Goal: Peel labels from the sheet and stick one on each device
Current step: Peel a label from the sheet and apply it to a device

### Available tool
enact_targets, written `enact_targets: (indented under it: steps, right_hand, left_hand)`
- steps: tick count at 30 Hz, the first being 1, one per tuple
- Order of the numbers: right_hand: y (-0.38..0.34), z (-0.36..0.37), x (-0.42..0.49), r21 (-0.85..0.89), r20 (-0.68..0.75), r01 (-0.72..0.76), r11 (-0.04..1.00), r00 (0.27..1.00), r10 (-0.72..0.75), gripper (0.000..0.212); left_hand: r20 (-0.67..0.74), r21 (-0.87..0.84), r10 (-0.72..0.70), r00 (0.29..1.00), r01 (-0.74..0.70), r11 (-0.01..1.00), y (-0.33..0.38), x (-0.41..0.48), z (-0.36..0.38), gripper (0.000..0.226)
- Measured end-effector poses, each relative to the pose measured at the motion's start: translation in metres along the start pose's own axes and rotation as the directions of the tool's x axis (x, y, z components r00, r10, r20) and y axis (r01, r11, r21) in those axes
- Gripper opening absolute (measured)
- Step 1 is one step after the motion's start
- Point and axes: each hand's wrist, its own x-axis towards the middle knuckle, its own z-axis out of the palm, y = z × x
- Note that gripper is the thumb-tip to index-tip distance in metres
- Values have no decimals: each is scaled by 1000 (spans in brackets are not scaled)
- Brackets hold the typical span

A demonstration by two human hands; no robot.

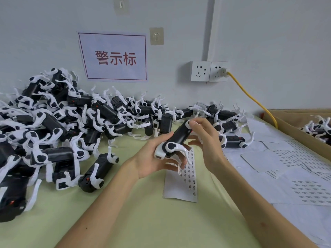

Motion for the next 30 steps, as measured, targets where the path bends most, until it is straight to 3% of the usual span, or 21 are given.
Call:
enact_targets:
  steps: [5, 6, 8, 9, 10, 11, 12, 13, 23, 26, 30]
  right_hand:
    - [6, 3, 4, 90, -52, -128, 988, 990, 133, 36]
    - [9, 1, 5, 47, -50, -158, 986, 986, 160, 32]
    - [17, -4, 7, -310, -22, -141, 940, 990, 142, 23]
    - [24, -6, 7, -570, 26, -91, 817, 991, 128, 30]
    - [30, -7, 7, -780, 74, -33, 625, 987, 144, 45]
    - [35, -6, 6, -891, 109, 16, 453, 978, 180, 58]
    - [38, -5, 4, -933, 131, 46, 358, 967, 218, 66]
    - [41, -4, 4, -942, 147, 61, 330, 959, 244, 70]
    - [47, -6, 8, -935, 200, 117, 334, 954, 224, 71]
    - [50, -7, 6, -954, 181, 105, 282, 948, 260, 76]
    - [44, -9, 8, -953, 178, 118, 279, 963, 200, 72]
  left_hand:
    - [-170, -190, 45, 984, -78, 979, -1, 6, -4, 49]
    - [-224, -212, 59, 973, -108, 971, -2, 8, -6, 49]
    - [-331, -223, 91, 939, -172, 959, -1, 8, -8, 40]
    - [-380, -234, 100, 920, -201, 951, 0, 7, -10, 35]
    - [-421, -252, 99, 902, -221, 942, 1, 7, -12, 32]
    - [-450, -272, 89, 888, -232, 934, 1, 6, -14, 31]
    - [-466, -298, 71, 882, -231, 926, 2, 5, -16, 29]
    - [-466, -322, 51, 883, -224, 920, 2, 5, -18, 29]
    - [-484, -244, 28, 875, -166, 956, 2, 5, -17, 32]
    - [-533, -241, 23, 846, -178, 954, 3, 3, -18, 34]
    - [-597, -205, -8, 802, -143, 968, 4, 2, -20, 29]
